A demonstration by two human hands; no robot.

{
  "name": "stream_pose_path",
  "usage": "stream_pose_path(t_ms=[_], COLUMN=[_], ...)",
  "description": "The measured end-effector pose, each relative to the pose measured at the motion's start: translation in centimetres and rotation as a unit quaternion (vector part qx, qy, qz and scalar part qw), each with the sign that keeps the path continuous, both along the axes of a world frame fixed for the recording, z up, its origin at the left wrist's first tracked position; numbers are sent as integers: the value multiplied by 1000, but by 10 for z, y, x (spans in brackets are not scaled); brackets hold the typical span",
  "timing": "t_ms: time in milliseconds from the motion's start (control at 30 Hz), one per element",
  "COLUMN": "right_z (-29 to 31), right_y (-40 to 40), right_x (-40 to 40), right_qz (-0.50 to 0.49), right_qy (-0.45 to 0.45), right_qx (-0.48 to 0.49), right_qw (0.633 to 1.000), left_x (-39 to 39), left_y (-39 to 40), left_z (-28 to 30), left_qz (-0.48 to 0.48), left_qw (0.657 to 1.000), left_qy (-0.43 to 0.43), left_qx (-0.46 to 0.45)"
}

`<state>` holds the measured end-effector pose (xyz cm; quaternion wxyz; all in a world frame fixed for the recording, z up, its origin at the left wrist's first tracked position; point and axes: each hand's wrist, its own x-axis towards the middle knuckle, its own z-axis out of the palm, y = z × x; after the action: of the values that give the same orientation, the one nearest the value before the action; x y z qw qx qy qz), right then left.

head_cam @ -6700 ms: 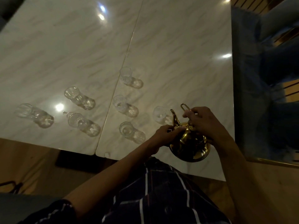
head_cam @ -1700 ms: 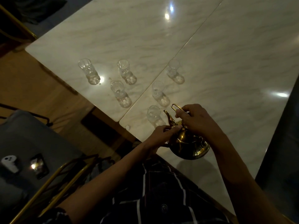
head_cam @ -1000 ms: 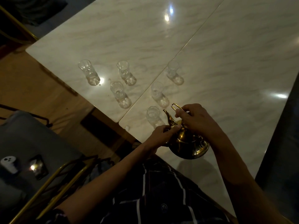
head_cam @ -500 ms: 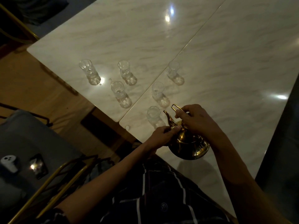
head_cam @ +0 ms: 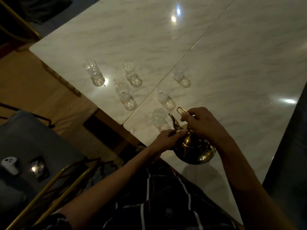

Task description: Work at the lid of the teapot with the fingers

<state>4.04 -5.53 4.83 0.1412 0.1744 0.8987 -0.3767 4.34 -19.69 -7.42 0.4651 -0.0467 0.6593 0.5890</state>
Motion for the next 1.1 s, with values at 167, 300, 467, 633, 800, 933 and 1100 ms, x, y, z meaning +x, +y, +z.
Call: stream_pose_path(t_ms=[167,300,467,633,800,933,1100], right_z=[0,0,2,3,4,7,8], right_y=[0,-1,-1,-2,-3,-3,-3], right_x=[-1,-2,-2,-2,0,1,1], right_qz=[5,2,5,8,3,4,3], right_qy=[0,-1,-2,-3,-6,-6,-8], right_qx=[4,5,-1,-4,-4,-4,-7], right_qw=[1000,1000,1000,1000,1000,1000,1000], left_x=[-1,-2,-3,-3,-1,0,1], left_y=[-1,-1,-1,-1,-2,-1,-1], left_z=[1,2,3,2,1,3,3], left_qz=[1,1,-5,-6,-8,-11,-8], left_qw=[1000,1000,1000,1000,1000,1000,1000], left_qy=[1,1,5,2,2,7,7], left_qx=[2,3,-3,-6,1,3,8])
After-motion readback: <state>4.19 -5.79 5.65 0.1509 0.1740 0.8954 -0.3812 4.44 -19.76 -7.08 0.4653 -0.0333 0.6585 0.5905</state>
